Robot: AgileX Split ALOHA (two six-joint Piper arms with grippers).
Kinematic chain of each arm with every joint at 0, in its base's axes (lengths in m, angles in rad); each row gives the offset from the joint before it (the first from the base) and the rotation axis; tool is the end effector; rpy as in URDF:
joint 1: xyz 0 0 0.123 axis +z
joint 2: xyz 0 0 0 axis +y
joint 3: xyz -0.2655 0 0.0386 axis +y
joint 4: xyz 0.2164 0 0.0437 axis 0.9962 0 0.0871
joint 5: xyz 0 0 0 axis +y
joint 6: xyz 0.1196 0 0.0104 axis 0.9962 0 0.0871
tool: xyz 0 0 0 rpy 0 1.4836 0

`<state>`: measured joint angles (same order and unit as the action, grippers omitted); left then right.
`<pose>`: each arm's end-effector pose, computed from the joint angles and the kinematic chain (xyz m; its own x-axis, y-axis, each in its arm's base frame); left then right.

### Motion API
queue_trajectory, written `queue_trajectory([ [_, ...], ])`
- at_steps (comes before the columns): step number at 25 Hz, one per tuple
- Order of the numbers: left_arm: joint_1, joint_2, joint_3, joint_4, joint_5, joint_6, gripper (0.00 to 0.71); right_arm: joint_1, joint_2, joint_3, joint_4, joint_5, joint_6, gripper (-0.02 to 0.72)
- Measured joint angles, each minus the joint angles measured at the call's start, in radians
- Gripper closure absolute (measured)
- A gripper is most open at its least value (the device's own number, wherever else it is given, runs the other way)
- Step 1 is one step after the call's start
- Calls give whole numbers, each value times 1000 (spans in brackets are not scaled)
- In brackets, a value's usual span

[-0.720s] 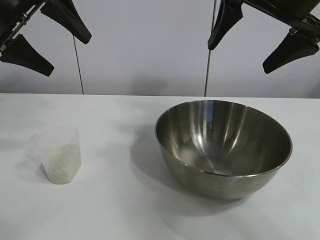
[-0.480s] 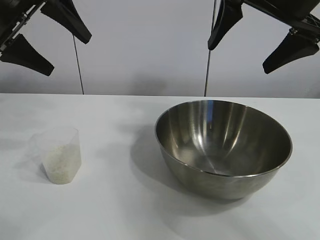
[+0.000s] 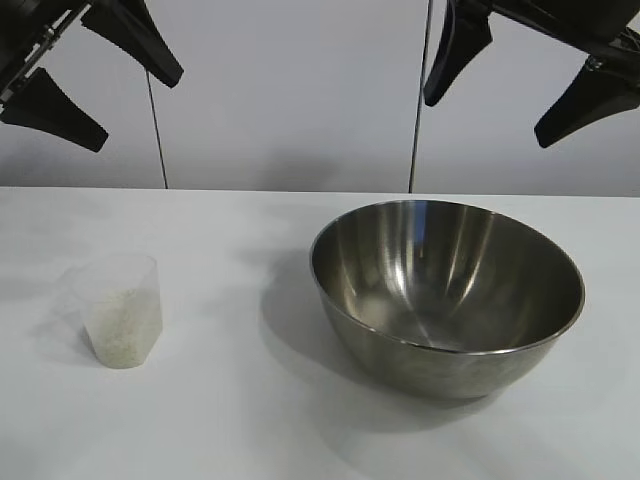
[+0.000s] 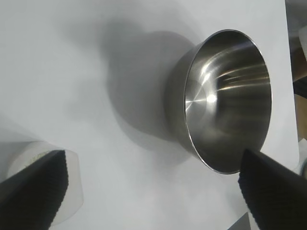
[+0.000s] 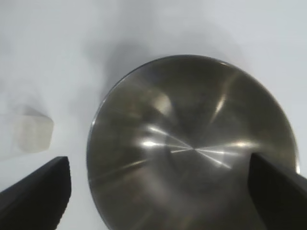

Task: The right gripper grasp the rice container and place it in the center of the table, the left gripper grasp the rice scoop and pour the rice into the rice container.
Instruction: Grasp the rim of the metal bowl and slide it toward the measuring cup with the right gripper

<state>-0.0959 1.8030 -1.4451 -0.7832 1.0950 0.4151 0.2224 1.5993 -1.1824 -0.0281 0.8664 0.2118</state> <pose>0.3406 -0.1084 0.2500 -0.9360 0.0801 -0.3429 0.2814 0.7553 -0.5918 0.2986 0.0649 0.2279 -0.9316 -0.0135 -0.3632 -0.0343 0.9981 0.0509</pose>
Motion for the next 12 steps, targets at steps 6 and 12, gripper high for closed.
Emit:
queue_trajectory([
  [6,0,0,0,0,0,0,16,-36,123,82,0,-148,46,10],
  [12,0,0,0,0,0,0,16,-84,244,82,116,-235,-12,10],
])
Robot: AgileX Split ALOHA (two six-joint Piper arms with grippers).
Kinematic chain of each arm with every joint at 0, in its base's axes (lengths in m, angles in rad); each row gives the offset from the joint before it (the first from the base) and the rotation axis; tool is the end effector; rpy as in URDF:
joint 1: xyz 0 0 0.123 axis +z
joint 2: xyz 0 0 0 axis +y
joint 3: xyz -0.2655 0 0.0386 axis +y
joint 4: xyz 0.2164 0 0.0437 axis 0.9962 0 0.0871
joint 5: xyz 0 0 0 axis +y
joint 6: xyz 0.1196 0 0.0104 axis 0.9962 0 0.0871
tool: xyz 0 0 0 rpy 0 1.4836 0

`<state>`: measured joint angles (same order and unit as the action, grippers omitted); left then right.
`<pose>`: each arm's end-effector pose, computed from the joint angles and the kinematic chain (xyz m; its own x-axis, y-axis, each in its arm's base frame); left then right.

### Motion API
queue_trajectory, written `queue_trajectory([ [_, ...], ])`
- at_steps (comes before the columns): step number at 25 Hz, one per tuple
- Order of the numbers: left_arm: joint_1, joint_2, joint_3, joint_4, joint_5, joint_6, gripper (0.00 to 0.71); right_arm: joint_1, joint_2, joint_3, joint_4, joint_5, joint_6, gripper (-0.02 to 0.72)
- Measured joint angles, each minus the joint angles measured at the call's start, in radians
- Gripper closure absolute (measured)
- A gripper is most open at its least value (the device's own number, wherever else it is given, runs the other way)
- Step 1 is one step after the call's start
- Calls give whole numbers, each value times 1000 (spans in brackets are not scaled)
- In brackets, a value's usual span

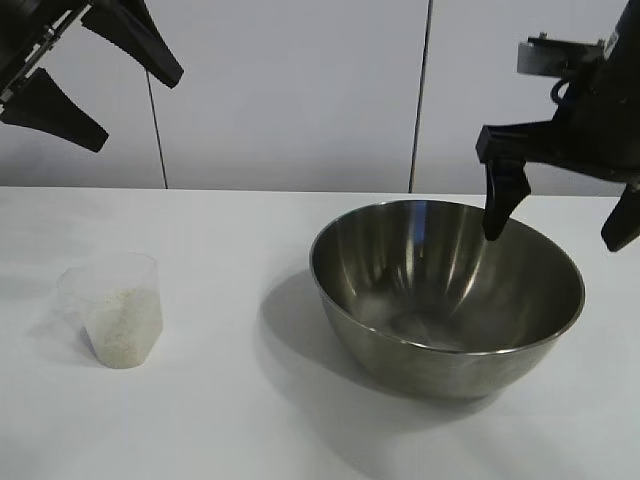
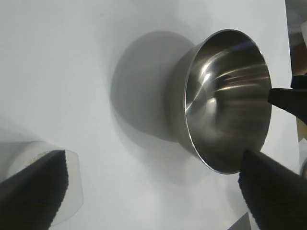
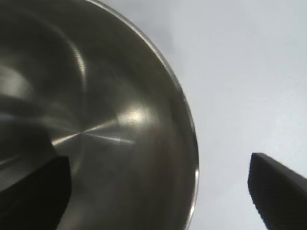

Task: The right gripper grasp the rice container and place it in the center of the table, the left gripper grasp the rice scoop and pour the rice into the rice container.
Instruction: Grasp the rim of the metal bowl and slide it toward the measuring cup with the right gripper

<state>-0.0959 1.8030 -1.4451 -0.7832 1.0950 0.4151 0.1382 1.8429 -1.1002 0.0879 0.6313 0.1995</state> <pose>0.3406 -0.1084 0.2500 -0.9360 0.0801 -0.3429 0.2814 0.7553 -0.5918 0.3272 0.0518 0.1392 -0.9564 0.1364 -0.2584 0.1074 0.9865 0.1233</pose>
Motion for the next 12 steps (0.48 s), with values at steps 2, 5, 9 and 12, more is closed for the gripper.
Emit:
queue_trajectory([
  [2,0,0,0,0,0,0,16,0,26,0,55,-11,-38,10],
  [5,0,0,0,0,0,0,16,0,56,0,86,-24,-58,97],
  [9,0,0,0,0,0,0,16,0,59,0,95,-29,-52,429],
  [12,0,0,0,0,0,0,16,0,59,0,97,-27,-49,629],
])
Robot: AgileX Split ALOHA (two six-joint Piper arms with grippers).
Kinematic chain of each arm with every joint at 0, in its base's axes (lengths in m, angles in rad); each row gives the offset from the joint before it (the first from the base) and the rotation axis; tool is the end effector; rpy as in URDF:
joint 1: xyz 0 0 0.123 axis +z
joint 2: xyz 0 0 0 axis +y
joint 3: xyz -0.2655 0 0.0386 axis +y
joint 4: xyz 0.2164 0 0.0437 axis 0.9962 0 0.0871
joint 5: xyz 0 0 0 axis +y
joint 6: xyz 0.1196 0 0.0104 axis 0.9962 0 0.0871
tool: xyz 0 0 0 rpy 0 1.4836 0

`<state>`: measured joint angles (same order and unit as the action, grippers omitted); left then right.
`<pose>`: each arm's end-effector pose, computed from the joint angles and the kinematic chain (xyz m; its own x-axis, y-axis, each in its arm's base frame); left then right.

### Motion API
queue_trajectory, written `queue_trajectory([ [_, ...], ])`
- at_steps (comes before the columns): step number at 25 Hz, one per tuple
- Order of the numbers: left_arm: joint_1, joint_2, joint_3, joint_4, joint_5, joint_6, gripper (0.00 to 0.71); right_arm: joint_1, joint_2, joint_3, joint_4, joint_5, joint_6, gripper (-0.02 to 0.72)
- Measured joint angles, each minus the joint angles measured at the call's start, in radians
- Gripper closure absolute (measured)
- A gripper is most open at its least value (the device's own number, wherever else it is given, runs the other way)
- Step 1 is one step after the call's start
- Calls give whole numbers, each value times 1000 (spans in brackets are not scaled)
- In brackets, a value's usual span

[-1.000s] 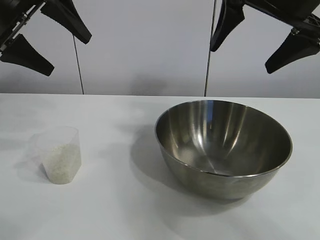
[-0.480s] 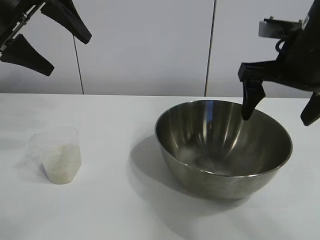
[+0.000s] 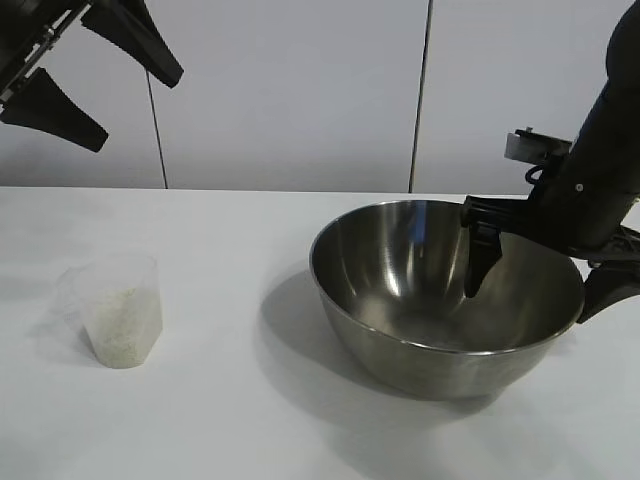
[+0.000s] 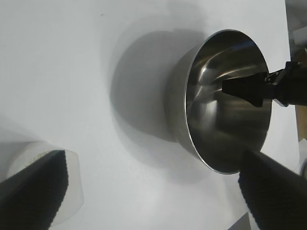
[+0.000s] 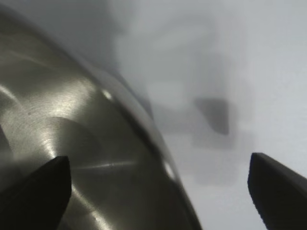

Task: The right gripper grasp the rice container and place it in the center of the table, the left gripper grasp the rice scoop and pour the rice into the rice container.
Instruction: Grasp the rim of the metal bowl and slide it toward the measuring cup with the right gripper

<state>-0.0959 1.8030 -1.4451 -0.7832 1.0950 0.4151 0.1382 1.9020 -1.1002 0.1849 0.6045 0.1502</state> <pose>0.3406 -0.1084 0.2500 -0.9360 0.0801 -0.3429 0.2814 0.7553 -0.5918 0.3304 0.0586 0.1210 -0.9625 0.1656 -0.2150 0.1294 0.9764 0.1730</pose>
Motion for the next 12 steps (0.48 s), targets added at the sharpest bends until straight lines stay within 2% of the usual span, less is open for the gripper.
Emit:
queue_trajectory([
  [5,0,0,0,0,0,0,16,0,-1,0,29,10,-24,688],
  [12,0,0,0,0,0,0,16,0,0,0,228,40,-219,694],
])
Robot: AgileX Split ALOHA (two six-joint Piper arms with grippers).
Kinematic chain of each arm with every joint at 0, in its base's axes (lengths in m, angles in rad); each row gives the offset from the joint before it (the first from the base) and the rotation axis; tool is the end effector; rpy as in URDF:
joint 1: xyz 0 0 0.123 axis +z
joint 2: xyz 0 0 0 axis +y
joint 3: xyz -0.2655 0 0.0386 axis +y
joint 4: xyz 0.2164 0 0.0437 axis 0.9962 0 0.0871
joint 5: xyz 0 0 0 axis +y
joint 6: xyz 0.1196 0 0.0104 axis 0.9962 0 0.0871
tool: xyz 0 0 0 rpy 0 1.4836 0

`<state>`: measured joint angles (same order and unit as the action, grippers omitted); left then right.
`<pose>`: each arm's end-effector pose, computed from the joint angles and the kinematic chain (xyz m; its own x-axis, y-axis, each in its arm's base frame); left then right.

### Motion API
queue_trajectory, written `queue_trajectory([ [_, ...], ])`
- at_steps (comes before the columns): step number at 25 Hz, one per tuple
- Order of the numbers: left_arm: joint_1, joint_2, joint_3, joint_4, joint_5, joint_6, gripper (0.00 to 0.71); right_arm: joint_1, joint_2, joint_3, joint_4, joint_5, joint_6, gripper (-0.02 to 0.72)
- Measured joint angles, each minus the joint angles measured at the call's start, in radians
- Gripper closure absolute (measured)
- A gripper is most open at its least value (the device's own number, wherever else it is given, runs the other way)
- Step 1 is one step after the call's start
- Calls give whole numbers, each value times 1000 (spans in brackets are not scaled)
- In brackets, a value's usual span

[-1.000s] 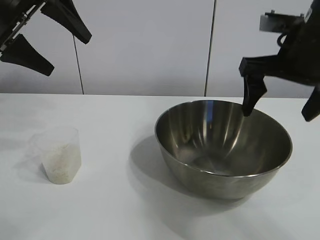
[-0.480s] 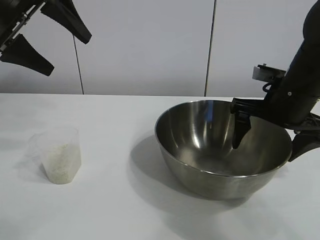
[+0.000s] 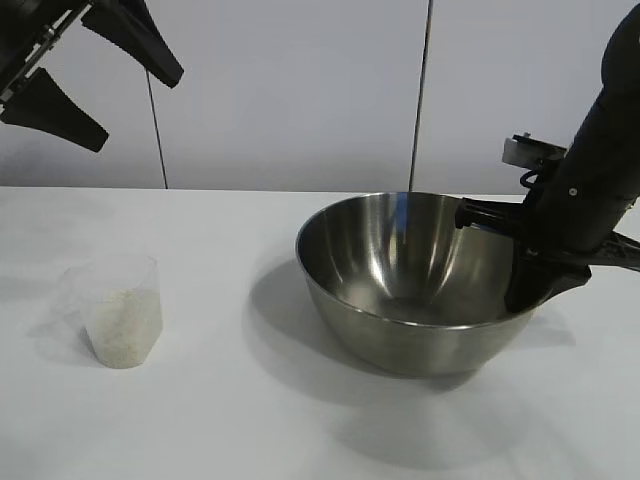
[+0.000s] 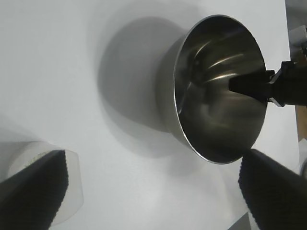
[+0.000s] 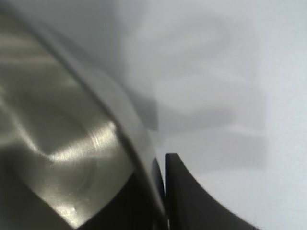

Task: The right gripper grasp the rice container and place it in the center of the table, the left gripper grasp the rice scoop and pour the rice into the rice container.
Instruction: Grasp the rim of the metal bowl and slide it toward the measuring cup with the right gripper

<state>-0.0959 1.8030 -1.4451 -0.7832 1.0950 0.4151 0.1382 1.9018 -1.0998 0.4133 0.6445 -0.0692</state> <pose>0.3406 -0.1084 0.2500 -0.9360 0.0801 -0.3429 0.2814 0.7553 -0.5918 0.3266 0.0747 0.1236 -0.9759 0.1237 -0.1797 0.0673 0.9542 0.2916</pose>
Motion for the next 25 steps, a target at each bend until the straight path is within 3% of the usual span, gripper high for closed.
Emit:
queue_trajectory([
  [3,0,0,0,0,0,0,16,0,-10,0,63,-1,-52,694],
  [9,0,0,0,0,0,0,16,23,-58,0,94,0,-85,694],
  [16,0,0,0,0,0,0,16,184,-59,0,92,-45,-54,694],
  [20,0,0,0,0,0,0,16,204,-37,0,63,-73,-8,694],
  [25,0,0,0,0,0,0,16,204,12,0,38,-86,-2,694],
])
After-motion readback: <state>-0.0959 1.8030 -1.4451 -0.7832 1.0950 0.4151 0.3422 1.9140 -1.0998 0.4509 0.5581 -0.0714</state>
